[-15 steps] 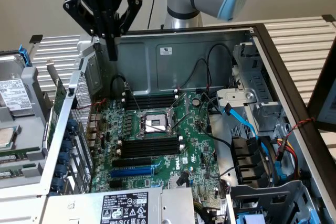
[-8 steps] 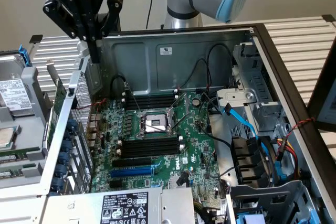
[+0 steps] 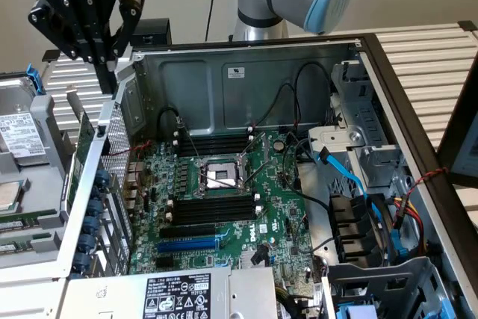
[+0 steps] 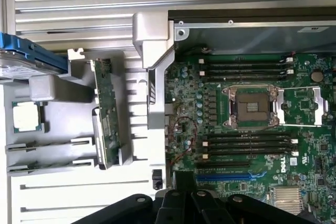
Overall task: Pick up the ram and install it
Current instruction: 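Reach for the ram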
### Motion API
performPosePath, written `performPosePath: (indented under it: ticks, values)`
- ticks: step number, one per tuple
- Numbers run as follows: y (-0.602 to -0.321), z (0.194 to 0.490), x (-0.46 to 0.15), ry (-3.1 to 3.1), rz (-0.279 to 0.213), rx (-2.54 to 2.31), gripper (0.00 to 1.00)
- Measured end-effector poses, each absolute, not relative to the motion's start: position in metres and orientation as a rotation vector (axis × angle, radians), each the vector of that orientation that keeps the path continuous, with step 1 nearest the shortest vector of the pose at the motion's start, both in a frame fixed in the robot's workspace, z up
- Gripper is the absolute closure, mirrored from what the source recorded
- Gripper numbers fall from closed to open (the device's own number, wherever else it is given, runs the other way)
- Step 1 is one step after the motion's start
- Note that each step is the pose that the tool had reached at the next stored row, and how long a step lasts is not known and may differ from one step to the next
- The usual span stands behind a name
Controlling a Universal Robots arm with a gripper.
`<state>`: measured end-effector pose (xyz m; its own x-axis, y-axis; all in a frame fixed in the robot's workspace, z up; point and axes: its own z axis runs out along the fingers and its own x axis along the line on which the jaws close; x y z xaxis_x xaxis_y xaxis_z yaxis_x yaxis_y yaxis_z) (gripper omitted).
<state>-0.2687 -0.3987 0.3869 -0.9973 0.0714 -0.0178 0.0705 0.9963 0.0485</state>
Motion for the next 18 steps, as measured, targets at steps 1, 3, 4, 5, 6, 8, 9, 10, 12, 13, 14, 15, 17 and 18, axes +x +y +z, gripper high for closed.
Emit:
performPosePath:
  ticks: [1, 3, 4, 5, 6, 8, 9, 10, 12, 13, 14, 15, 17, 18]
  values:
    - [-0.399, 0.387, -0.273, 3.119, 0.075, 0.111, 0.89]
    - [-0.399, 0.386, -0.282, 3.119, 0.075, 0.111, 0.89]
    - [-0.399, 0.386, -0.287, 3.119, 0.075, 0.111, 0.89]
    - [-0.399, 0.385, -0.291, 3.119, 0.075, 0.111, 0.89]
    - [-0.399, 0.385, -0.296, 3.119, 0.075, 0.111, 0.89]
    - [-0.399, 0.384, -0.305, 3.119, 0.075, 0.111, 0.89]
    - [-0.399, 0.384, -0.310, 3.119, 0.075, 0.111, 0.89]
    - [-0.399, 0.384, -0.314, 3.119, 0.075, 0.111, 0.89]
    - [-0.399, 0.384, -0.323, 3.119, 0.075, 0.111, 0.89]
    - [-0.399, 0.384, -0.328, 3.119, 0.075, 0.111, 0.89]
    - [-0.399, 0.383, -0.332, 3.120, 0.075, 0.111, 0.89]
    - [-0.399, 0.383, -0.337, 3.121, 0.075, 0.111, 0.89]
    - [-0.399, 0.382, -0.346, 3.124, 0.075, 0.111, 0.89]
    - [-0.399, 0.382, -0.350, 3.126, 0.075, 0.111, 0.89]
